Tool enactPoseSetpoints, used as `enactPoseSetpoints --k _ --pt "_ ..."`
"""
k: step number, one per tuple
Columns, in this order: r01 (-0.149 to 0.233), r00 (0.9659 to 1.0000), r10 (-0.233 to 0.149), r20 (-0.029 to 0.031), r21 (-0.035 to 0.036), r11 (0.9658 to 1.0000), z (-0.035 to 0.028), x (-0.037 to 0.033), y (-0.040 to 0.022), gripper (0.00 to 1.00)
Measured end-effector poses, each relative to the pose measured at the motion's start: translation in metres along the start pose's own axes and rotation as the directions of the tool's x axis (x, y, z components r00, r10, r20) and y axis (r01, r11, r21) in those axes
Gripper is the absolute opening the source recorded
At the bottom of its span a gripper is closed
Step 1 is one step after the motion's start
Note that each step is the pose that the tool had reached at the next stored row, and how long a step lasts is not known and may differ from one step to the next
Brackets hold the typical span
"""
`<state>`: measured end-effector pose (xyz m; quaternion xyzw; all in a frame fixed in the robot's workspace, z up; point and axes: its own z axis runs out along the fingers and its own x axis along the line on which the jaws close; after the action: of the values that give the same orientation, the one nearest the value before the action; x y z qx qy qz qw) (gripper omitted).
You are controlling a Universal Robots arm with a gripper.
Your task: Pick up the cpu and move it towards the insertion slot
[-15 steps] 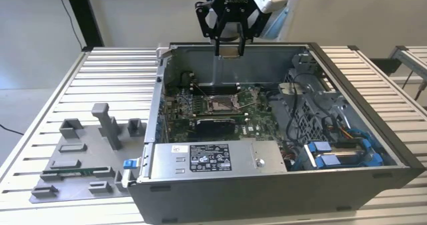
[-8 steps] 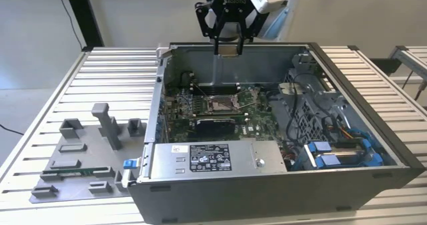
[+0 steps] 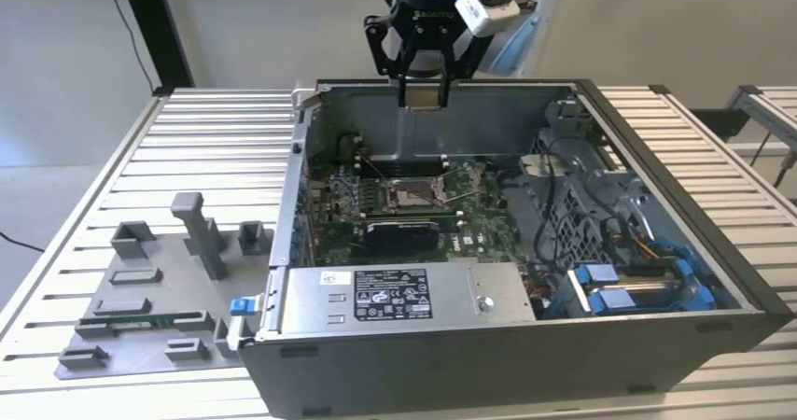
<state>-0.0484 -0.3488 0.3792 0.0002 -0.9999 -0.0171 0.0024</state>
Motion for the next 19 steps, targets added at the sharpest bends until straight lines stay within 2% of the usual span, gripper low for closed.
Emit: enactPoseSetpoints --k 4,9,13,16,19 --pt "-0.003 1.0 0.003 0.0001 0.0 1.0 0.0074 -0.0008 0.0065 0.0" --pt "-0.006 1.0 0.006 0.0001 0.0 1.0 0.0166 -0.011 0.013 0.0" --pt "-0.007 1.0 0.007 0.0002 0.0014 1.0 0.0239 -0.013 0.0166 0.0" --pt "-0.007 1.0 0.007 0.0003 0.0014 1.0 0.027 -0.0131 0.0183 0.0" --pt "-0.007 1.0 0.007 0.0002 0.0016 1.0 0.0275 -0.0131 0.0185 0.0"
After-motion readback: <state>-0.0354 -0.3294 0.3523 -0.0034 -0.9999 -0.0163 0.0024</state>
